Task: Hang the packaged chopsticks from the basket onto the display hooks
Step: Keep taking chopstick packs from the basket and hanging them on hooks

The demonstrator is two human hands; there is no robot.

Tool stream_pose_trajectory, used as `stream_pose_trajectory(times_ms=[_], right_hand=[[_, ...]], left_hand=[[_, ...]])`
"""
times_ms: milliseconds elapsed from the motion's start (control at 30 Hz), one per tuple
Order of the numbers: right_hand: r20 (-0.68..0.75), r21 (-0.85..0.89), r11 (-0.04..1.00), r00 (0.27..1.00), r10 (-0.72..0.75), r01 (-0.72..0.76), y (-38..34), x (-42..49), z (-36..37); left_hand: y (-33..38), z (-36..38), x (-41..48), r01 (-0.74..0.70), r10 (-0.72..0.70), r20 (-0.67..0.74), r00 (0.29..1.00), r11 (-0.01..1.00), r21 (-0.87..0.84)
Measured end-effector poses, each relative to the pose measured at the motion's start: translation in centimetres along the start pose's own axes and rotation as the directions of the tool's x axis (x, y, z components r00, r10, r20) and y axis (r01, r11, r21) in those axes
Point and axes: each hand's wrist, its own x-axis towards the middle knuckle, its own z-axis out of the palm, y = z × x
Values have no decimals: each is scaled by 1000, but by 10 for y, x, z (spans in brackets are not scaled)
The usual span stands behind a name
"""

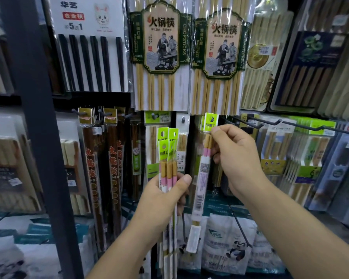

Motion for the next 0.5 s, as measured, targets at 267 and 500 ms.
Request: stream_pose_trajectory(times_ms=[267,500], right_hand=[[-80,-65,997,996,39,-45,11,11,-2],[-88,-152,984,993,84,-96,24,23,-1]], left_hand=[[-1,-6,1,16,-15,26,1000,999,-48],[-2,-3,1,18,-17,26,1000,999,-28]])
